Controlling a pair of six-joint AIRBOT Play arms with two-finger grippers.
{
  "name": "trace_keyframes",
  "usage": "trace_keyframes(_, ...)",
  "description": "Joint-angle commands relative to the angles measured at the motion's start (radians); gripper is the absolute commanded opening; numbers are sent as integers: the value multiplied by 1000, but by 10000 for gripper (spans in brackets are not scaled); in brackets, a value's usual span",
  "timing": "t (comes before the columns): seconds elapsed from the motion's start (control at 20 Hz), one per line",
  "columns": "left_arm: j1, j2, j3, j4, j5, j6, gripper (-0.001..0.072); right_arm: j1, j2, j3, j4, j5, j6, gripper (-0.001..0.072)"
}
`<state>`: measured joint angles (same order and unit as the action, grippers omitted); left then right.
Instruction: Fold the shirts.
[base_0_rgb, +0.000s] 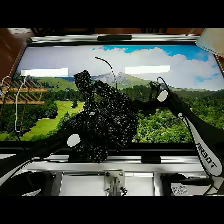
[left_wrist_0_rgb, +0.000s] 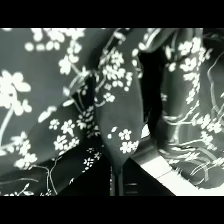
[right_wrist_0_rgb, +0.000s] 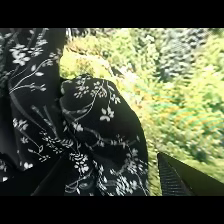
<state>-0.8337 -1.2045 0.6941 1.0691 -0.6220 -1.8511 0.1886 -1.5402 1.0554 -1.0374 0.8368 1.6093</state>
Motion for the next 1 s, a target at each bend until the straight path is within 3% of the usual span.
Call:
trace_keyframes(0.0,-8,0,2,0,-52,11,54,0,-39,1,72,-4,3,646)
trace_keyframes(0.05,-8,5,2,0,-68,11,54,0,-39,1,71,-3,2,506)
trace_keyframes(0.1,-8,18,3,5,-71,11,54,0,-39,1,76,2,3,221)
trace_keyframes(0.15,-8,38,7,13,-71,29,53,0,-39,1,90,3,2,74)
trace_keyframes(0.3,3,119,74,152,-165,63,53,-1,-2,11,144,6,-85,72)
trace_keyframes(0.6,160,331,500,752,-664,63,54,-69,355,257,108,18,-246,73)
trace_keyframes(0.7,227,400,692,793,-677,62,53,-98,504,378,108,14,-292,73)
trace_keyframes(0.8,279,454,877,792,-640,2,53,-106,640,484,88,15,-340,73)
trace_keyframes(0.95,318,500,1040,793,-613,-23,53,-106,811,556,63,21,-337,73)
